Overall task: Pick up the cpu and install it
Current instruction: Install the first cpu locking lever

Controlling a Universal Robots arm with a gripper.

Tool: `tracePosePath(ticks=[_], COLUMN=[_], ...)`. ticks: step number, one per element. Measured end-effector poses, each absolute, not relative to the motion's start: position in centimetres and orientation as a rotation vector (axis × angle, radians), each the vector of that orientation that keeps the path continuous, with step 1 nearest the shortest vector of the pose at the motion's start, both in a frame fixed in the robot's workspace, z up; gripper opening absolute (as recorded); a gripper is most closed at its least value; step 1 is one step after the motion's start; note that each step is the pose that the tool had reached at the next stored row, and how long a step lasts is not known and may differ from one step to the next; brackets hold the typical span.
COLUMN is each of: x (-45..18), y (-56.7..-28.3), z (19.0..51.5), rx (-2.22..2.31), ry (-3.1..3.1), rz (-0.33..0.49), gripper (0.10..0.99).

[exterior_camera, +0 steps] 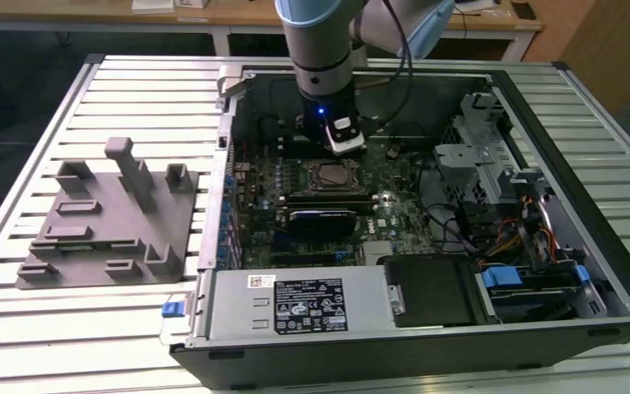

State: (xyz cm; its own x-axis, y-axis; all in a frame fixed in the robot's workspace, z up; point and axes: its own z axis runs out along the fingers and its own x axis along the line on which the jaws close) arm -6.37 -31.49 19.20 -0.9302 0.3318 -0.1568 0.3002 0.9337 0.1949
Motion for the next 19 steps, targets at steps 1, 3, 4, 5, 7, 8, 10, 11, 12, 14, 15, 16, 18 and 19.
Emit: tracePosePath(ticks=[1, 3, 4, 5, 7, 8, 10, 11, 12, 14, 15, 16, 18, 19], x=[-6.31, -6.21, -6.16, -6.11, -6.07, -6.07, -6.07, -6.07, -6.06, -6.06, -6.06, -6.06, -6.06, -6.06], y=[-31.52, -31.60, -31.65, -31.69, -31.76, -31.78, -31.78, -31.78, -31.79, -31.79, -31.79, -31.79, -31.79, -31.79], z=[19.20, 19.20, 19.21, 19.21, 19.20, 19.20, 19.20, 19.21, 19.24, 19.36, 19.42, 19.48, 19.62, 19.72], rx=[0.479, 0.479, 0.479, 0.479, 0.479, 0.480, 0.480, 0.480, 0.480, 0.480, 0.480, 0.480, 0.480, 0.480], ry=[2.904, 2.904, 2.904, 2.904, 2.904, 2.904, 2.904, 2.904, 2.904, 2.904, 2.904, 2.904, 2.904, 2.904], rz=[0.250, 0.250, 0.250, 0.250, 0.253, 0.255, 0.256, 0.256, 0.256, 0.256, 0.256, 0.256, 0.256, 0.256], gripper=[0.106, 0.106, 0.106, 0.106, 0.106, 0.106, 0.106, 0.106, 0.106, 0.106, 0.106, 0.106, 0.106, 0.106])
